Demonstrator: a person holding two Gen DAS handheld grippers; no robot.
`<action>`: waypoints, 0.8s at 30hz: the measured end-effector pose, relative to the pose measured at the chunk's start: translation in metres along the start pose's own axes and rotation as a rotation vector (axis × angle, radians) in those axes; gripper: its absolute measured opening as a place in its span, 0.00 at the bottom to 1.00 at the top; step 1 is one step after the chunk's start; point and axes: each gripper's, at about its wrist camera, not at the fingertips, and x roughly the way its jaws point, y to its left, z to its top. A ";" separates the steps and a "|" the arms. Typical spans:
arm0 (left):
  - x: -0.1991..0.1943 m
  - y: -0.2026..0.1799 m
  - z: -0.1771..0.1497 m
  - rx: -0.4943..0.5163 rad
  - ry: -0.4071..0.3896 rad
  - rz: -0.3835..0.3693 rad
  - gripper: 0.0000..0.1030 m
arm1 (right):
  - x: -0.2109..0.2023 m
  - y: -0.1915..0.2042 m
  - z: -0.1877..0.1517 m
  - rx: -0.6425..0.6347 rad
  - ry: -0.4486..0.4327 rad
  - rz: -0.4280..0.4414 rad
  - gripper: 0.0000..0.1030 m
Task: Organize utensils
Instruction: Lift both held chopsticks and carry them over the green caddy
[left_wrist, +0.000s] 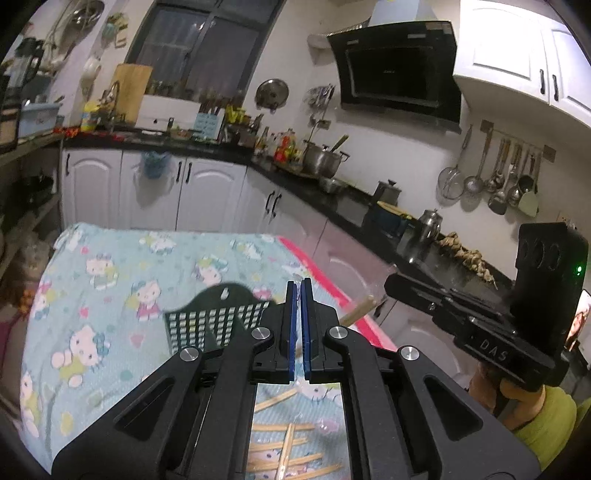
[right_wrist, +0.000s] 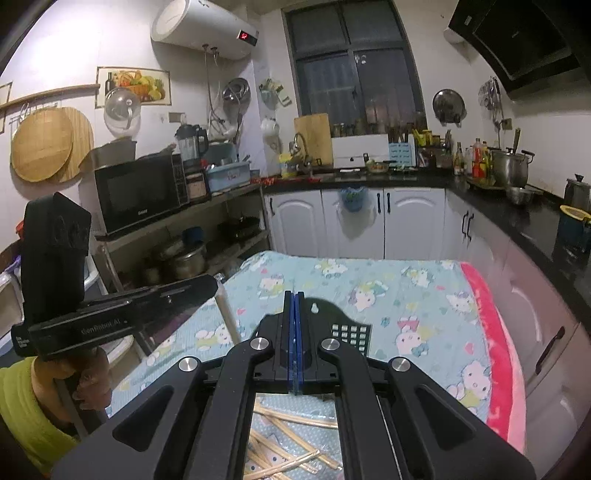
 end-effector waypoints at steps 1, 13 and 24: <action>0.000 -0.003 0.003 0.005 -0.006 -0.003 0.00 | -0.003 -0.001 0.003 0.002 -0.010 -0.003 0.01; 0.009 -0.025 0.052 0.048 -0.065 -0.010 0.00 | -0.025 -0.002 0.046 -0.012 -0.100 -0.002 0.01; 0.027 -0.020 0.075 0.069 -0.089 0.037 0.00 | -0.010 -0.015 0.078 -0.013 -0.117 -0.044 0.01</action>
